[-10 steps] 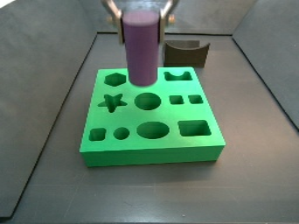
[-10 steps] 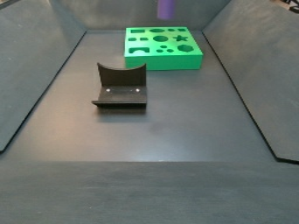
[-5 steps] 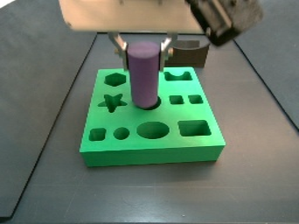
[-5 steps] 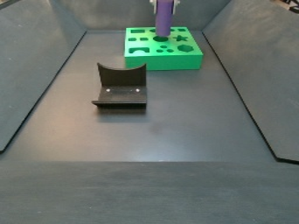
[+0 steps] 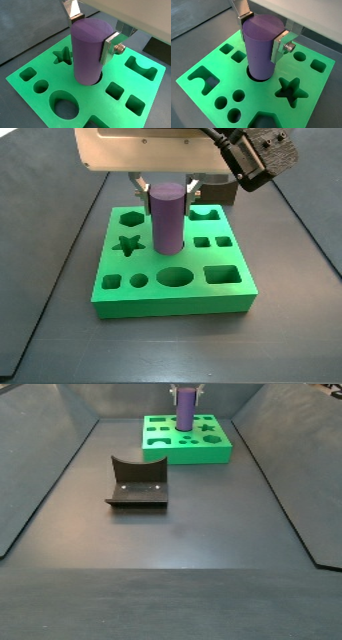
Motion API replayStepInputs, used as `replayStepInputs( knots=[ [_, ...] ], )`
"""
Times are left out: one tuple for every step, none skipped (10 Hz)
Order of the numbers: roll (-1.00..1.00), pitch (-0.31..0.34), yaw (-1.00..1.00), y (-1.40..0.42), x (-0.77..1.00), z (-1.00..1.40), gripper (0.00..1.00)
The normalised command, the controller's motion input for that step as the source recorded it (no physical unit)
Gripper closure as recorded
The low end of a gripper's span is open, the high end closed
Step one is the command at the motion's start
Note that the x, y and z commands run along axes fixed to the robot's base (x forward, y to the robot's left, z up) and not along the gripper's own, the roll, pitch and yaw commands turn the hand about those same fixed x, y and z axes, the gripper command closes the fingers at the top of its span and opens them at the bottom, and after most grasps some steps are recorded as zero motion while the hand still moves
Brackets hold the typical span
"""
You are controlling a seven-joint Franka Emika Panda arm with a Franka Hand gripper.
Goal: Insert the round object.
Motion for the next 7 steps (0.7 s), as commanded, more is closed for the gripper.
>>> replayStepInputs(
  knots=[
    [0.09, 0.064, 0.00, 0.07, 0.39, -0.56, 1.00],
    [0.09, 0.060, 0.00, 0.02, 0.43, -0.65, 1.00],
    [0.03, -0.019, 0.00, 0.00, 0.12, -0.91, 1.00],
    [0.00, -0.069, -0.07, -0.19, 0.03, -0.84, 1.00],
    [-0.10, -0.071, -0.06, 0.00, 0.03, -0.48, 1.00],
    [0.00, -0.069, 0.00, -0.11, 0.00, -0.35, 1.00],
    [0.00, -0.030, 0.00, -0.05, 0.00, -0.15, 1.00]
  ],
)
